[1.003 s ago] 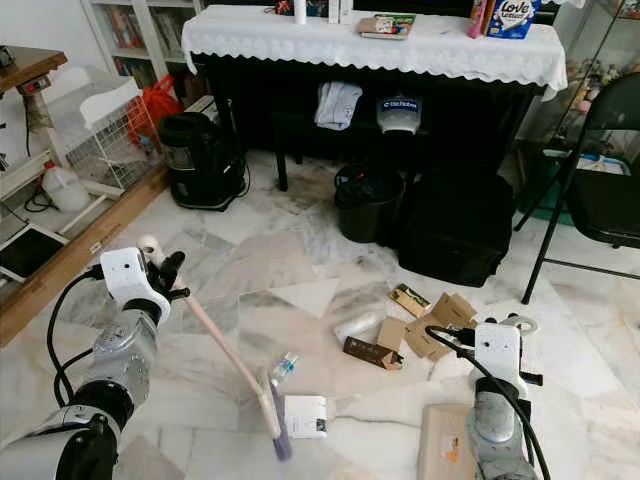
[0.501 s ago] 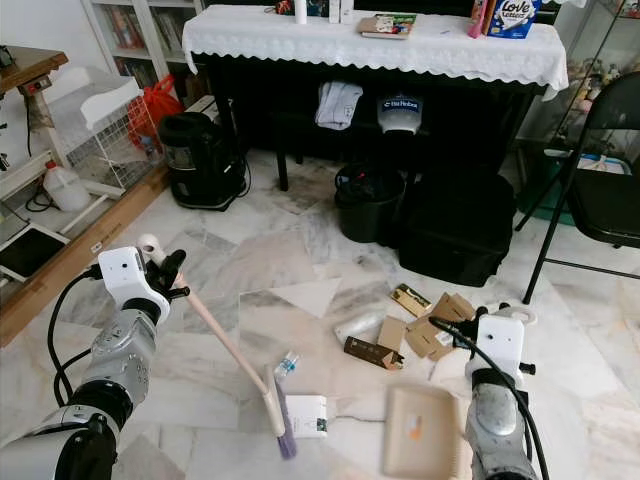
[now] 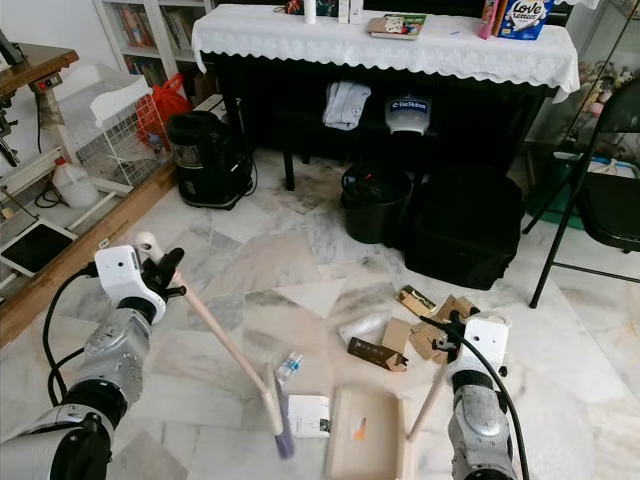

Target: Sweep floor

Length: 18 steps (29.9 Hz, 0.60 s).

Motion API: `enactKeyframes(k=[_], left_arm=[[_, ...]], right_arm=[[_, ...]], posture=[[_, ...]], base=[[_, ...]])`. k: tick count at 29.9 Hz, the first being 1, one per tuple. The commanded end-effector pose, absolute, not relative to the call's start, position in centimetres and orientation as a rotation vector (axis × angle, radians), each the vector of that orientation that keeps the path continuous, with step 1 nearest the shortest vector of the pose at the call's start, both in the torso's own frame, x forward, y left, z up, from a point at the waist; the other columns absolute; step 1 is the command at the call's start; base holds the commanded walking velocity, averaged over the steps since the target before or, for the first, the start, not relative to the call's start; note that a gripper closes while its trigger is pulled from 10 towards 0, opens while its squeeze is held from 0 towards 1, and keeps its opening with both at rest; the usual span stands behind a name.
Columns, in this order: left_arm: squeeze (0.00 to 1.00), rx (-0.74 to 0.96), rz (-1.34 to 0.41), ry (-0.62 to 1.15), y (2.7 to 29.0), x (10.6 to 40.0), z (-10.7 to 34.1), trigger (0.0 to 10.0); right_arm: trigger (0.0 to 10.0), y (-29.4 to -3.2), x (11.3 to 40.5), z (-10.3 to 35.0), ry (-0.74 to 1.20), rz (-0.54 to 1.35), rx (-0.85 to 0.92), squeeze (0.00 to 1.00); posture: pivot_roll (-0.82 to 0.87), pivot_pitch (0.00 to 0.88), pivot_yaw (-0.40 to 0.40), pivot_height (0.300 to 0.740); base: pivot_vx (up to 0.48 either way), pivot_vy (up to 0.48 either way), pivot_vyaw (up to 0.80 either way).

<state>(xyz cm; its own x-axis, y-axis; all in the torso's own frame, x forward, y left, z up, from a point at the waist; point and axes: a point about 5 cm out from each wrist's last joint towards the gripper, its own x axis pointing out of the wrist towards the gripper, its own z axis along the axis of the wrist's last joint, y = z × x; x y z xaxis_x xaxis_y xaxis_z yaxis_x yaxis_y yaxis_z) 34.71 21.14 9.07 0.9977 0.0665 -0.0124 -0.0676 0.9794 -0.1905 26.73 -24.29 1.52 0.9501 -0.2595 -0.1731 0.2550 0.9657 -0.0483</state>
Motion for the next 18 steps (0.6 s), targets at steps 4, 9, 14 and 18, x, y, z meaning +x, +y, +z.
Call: enactKeyframes(k=[4,9,14,18], left_arm=[[0.0,-0.211,0.065,-0.045,21.4,35.4,10.5,10.0],[0.0,-0.232,0.054,-0.005,21.1,35.1,9.5,10.0],[0.0,-0.181,-0.041,0.059,19.7,34.7,8.3,10.0],[0.0,-0.185,-0.054,0.106,19.3,34.3,7.2,10.0]], right_arm=[[10.0,-25.1,26.7,1.8,0.172,-0.295,-0.037,0.0],[10.0,-25.5,26.6,1.7,0.188,-0.307,-0.062,0.0],[10.0,-25.8,26.7,1.9,0.179,-0.323,-0.07,0.0],[10.0,-25.8,26.7,2.0,0.177,-0.324,-0.075,0.0]], posture=[[-0.13,0.0,0.037,0.74],[-0.13,0.0,0.03,0.74],[-0.13,0.0,0.026,0.74],[-0.14,0.0,0.019,0.74]], base=[[0.0,0.0,0.0],[0.0,0.0,0.0],[0.0,0.0,0.0],[0.0,0.0,0.0]])
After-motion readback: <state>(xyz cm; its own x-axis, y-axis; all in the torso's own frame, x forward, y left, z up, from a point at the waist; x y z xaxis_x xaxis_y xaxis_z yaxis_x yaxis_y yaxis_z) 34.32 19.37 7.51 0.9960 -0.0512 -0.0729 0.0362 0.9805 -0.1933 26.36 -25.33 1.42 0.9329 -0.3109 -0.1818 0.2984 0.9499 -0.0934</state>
